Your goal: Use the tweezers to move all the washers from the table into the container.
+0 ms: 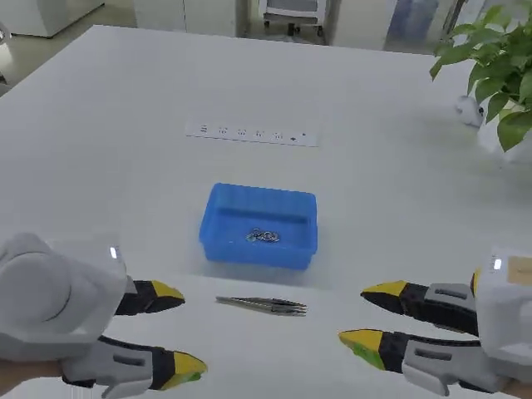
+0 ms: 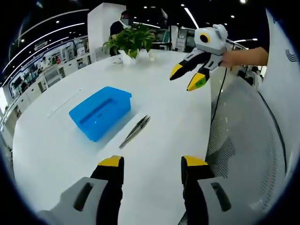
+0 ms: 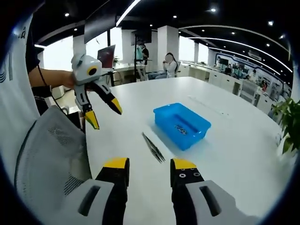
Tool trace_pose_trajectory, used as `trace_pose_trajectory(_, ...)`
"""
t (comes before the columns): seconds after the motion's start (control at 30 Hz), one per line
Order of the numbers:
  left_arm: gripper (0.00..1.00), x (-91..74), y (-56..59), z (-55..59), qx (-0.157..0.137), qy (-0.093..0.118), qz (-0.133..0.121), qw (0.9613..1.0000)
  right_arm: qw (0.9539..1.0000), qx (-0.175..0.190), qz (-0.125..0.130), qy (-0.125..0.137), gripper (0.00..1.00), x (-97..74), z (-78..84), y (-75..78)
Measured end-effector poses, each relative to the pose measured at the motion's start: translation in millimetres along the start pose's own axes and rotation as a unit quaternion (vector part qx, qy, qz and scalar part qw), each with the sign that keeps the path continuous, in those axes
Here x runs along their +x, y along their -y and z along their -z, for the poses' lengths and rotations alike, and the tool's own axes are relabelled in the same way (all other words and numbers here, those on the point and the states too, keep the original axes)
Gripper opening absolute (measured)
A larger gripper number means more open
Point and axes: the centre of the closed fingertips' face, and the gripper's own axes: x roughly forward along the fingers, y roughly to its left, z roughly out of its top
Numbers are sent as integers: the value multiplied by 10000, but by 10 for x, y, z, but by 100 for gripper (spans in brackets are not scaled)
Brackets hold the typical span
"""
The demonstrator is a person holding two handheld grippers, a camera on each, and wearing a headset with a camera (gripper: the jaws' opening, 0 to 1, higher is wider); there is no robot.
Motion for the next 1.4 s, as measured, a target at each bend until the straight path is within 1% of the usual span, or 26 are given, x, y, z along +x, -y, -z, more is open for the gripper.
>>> trace_pose_trajectory(0.03,58,-14,30,10,-5,-6,7,10000,10000,50,4,75,37,-29,-22,-15)
trace_pose_trajectory(0.07,61,-34,62,9,-3,7,1,10000,9997,173,-29,167,41,-63,-50,-51)
trace_pose_trajectory(0.13,68,-81,130,-47,-31,160,0,9999,9996,190,-15,189,51,-111,-45,-75)
trace_pose_trajectory(0.17,71,-103,171,-96,-115,288,21,9995,9997,153,9,187,54,-126,-40,-86)
trace_pose_trajectory(0.2,74,-118,200,-122,-141,344,36,9993,9998,121,30,171,56,-144,-32,-94)
trace_pose_trajectory(0.3,89,-153,271,-168,-193,395,62,9990,9999,-8,44,165,61,-182,-31,-152)
trace_pose_trajectory(0.37,97,-173,317,-199,-240,456,101,9986,9998,-138,35,114,67,-183,-24,-210)
trace_pose_trajectory(0.4,100,-185,353,-210,-253,479,164,9984,9997,-216,28,112,69,-184,-33,-237)
trace_pose_trajectory(0.47,99,-198,391,-211,-288,467,233,9982,9993,-351,30,121,76,-178,-44,-288)
trace_pose_trajectory(0.53,99,-207,392,-190,-300,392,207,9986,9991,-424,25,56,82,-168,-33,-320)
trace_pose_trajectory(0.6,99,-232,384,-183,-333,361,155,9987,9986,-529,38,29,84,-167,-33,-344)
trace_pose_trajectory(0.67,99,-267,365,-199,-477,423,78,9979,9983,-584,72,11,88,-165,-33,-351)
trace_pose_trajectory(0.73,99,-293,357,-216,-549,483,34,9973,9982,-589,98,0,93,-168,-35,-349)
trace_pose_trajectory(0.8,100,-307,366,-219,-578,501,24,9971,9982,-582,134,6,94,-172,-39,-336)
trace_pose_trajectory(0.87,100,-309,383,-205,-582,444,47,9973,9982,-575,149,26,95,-179,-49,-334)
trace_pose_trajectory(0.97,100,-315,393,-187,-583,384,64,9975,9983,-556,183,22,100,-179,-46,-316)
trace_pose_trajectory(1.1,100,-325,375,-223,-652,459,48,9968,9979,-600,248,-83,100,-186,-6,-274)
trace_pose_trajectory(1.2,100,-329,351,-249,-654,478,10,9967,9981,-571,230,-90,100,-195,-5,-277)
trace_pose_trajectory(1.4,100,-351,327,-243,-654,451,-35,9968,9980,-583,229,-128,100,-188,2,-265)
